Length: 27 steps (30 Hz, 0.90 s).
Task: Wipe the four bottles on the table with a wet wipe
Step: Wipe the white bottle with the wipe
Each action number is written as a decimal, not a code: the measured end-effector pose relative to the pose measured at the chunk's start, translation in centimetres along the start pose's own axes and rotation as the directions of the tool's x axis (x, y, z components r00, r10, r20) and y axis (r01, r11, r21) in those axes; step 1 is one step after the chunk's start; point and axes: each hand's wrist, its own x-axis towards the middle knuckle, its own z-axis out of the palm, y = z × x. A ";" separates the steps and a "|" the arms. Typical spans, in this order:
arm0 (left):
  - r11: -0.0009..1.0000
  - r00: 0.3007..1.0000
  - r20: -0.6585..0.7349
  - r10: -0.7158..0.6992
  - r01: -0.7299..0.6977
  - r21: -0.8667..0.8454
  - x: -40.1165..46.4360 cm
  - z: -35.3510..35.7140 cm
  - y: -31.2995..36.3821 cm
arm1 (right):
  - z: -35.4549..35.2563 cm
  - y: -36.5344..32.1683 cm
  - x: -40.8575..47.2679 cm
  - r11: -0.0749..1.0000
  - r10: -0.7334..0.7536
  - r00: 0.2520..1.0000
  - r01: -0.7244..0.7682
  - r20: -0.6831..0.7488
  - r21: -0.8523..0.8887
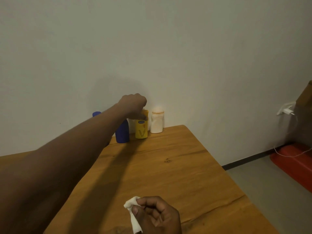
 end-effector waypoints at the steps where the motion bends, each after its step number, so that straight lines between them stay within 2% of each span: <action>1: 1.000 0.999 -0.031 0.006 -0.005 0.009 0.1 -0.2 0.2 | -0.1 0.0 0.0 1.000 -0.006 1.000 0.006 -0.004 -0.009; 3: 0.999 0.993 -0.117 0.033 -0.032 0.012 0.6 -0.4 1.1 | -0.6 0.0 0.3 1.000 -0.008 1.000 0.008 -0.004 -0.016; 5: 0.995 0.980 -0.178 0.089 -0.081 0.048 1.5 -0.6 2.4 | -1.3 -0.4 0.5 1.000 0.000 0.998 0.001 0.059 -0.019; 8: 0.978 0.979 -0.131 0.156 -0.135 0.159 3.1 0.1 4.6 | -2.1 -0.2 1.4 0.999 -0.029 0.998 0.031 0.051 -0.043; 11: 0.960 0.988 -0.062 0.143 -0.124 0.250 3.7 1.3 6.3 | -2.9 0.0 2.9 0.998 -0.039 0.999 0.040 0.008 -0.057; 14: 0.961 0.987 -0.096 0.131 -0.102 0.259 3.4 2.2 7.4 | -3.1 1.0 2.6 0.995 -0.065 0.996 0.069 0.056 -0.071; 17: 0.983 0.986 -0.107 0.126 -0.110 0.146 2.4 2.0 8.1 | -2.6 1.4 2.0 0.994 -0.085 0.993 0.090 0.077 -0.063; 19: 0.988 0.985 -0.090 0.150 -0.147 0.038 1.3 1.5 8.8 | -1.7 1.0 1.5 0.995 -0.092 0.995 0.091 0.042 0.031; 21: 0.969 0.985 -0.106 0.137 -0.156 -0.191 -1.0 0.4 8.9 | -1.2 0.2 0.8 0.989 -0.077 0.995 0.084 -0.058 0.125; 24: 0.818 0.981 -0.181 0.074 -0.164 -0.551 -5.9 -2.4 7.7 | -2.4 -3.4 0.3 0.976 -0.027 0.985 0.063 -0.173 0.209; 27: 0.632 0.983 -0.178 -0.041 -0.113 -0.766 -12.8 -5.0 5.4 | -4.1 -8.2 -1.0 0.988 -0.084 0.968 0.111 -0.238 0.105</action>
